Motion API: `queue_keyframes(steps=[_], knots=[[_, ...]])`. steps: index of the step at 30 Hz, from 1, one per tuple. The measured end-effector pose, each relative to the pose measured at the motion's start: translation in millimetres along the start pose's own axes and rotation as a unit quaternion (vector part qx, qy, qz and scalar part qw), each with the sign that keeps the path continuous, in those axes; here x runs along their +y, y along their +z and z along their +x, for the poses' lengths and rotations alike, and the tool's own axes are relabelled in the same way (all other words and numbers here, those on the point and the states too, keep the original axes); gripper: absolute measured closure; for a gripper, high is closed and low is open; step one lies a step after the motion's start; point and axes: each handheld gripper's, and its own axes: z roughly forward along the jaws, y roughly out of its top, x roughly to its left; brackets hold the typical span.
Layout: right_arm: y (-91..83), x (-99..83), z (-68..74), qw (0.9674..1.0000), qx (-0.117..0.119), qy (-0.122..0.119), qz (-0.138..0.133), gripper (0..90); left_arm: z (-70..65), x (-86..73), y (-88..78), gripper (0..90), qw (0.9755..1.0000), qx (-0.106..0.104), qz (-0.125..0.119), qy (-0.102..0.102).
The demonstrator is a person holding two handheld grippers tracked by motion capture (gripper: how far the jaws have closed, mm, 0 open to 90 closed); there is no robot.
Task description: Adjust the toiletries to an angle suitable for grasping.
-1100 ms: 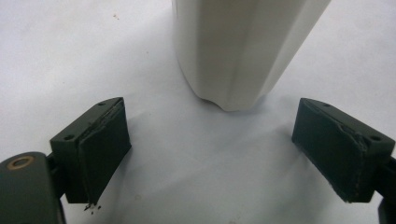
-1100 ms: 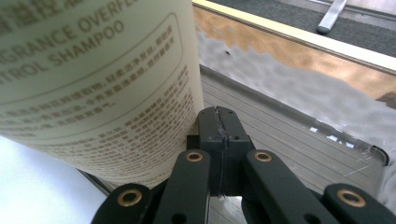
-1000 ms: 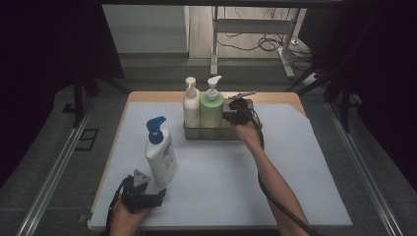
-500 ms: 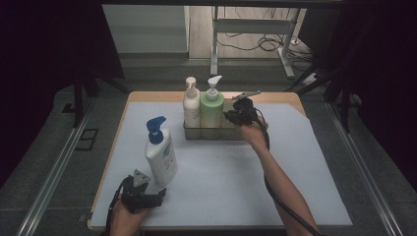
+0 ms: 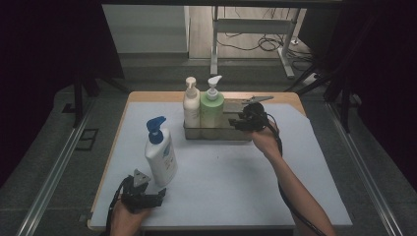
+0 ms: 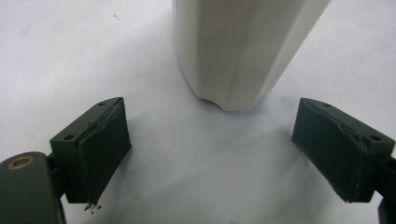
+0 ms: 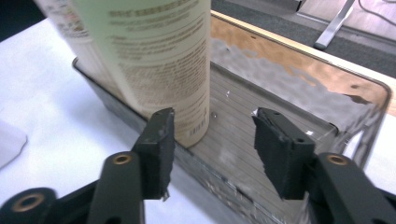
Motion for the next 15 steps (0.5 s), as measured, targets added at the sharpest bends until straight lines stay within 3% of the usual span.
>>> queue_keyframes(steps=[6, 15], knots=[[-20.0, -6.3, 6.5, 0.9999, 0.012, -0.012, -0.002, 33.3, 0.1, 0.3, 0.0, 10.8, 1.0000, -0.001, 0.001, 0.000], [-44.9, -20.2, 16.0, 0.9989, 0.018, -0.043, 0.000, 24.0, 0.1, 0.0, 0.1, 10.8, 1.0000, -0.001, 0.000, -0.001]])
